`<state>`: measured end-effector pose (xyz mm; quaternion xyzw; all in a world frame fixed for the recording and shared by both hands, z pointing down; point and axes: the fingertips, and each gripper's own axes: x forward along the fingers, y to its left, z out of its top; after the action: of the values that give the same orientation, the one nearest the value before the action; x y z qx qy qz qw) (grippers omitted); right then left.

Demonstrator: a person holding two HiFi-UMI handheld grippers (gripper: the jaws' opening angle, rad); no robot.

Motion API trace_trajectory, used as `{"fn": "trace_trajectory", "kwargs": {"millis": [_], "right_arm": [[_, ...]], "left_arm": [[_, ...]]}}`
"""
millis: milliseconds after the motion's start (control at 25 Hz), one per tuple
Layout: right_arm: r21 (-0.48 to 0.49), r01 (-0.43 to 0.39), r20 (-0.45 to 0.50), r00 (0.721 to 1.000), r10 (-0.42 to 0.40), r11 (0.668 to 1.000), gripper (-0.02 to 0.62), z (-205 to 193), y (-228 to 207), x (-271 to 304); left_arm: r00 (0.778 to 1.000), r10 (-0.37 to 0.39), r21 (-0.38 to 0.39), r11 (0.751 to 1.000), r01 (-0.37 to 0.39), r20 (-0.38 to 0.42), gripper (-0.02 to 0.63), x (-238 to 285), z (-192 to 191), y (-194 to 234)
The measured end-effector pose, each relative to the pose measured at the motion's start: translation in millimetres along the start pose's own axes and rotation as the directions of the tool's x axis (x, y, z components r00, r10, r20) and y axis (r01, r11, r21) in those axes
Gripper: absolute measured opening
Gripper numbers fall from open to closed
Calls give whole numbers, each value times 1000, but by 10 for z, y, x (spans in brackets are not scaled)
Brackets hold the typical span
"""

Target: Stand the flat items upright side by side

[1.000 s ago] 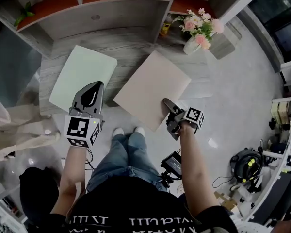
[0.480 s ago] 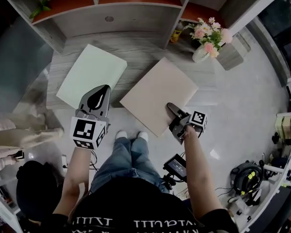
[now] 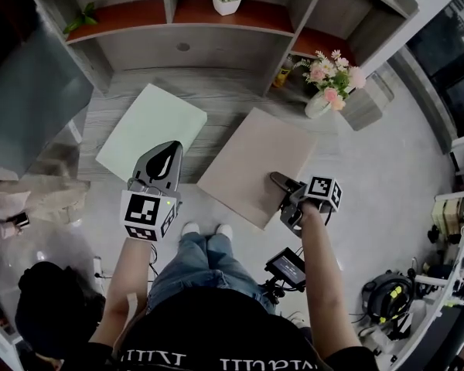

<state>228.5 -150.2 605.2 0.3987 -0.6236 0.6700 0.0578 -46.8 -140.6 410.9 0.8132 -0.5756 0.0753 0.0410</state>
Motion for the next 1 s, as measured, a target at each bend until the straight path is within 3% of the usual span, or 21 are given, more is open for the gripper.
{"fn": "trace_trajectory", "kwargs": {"millis": [120, 240, 440, 560, 800, 920, 1000], "right_arm": [[-95, 84, -26, 996, -87, 992, 339, 111, 189, -59], [-242, 162, -69, 981, -184, 957, 339, 233, 404, -113], [-514, 240, -134, 926, -354, 824, 339, 400, 725, -150], [-661, 265, -117, 887, -446, 702, 339, 464, 922, -145], [-872, 282, -11, 806, -592, 400, 341, 451, 1229, -90], [-927, 293, 81, 766, -638, 234, 342, 452, 1329, -68], [-951, 296, 159, 727, -668, 96, 342, 457, 1350, -42]], "left_arm": [[1000, 7, 9, 1000, -7, 9, 12, -25, 40, 57], [1000, 8, 9, 1000, -8, 26, 12, -71, 91, 96], [998, 6, 1, 1000, -6, 55, 12, -84, 169, 157], [997, 10, 3, 1000, -11, 72, 12, -89, 234, 224], [994, 25, 3, 1000, -26, 103, 11, -123, 324, 364], [992, 30, 11, 999, -31, 119, 12, -141, 388, 420], [991, 35, 13, 999, -37, 127, 12, -167, 418, 455]]}}
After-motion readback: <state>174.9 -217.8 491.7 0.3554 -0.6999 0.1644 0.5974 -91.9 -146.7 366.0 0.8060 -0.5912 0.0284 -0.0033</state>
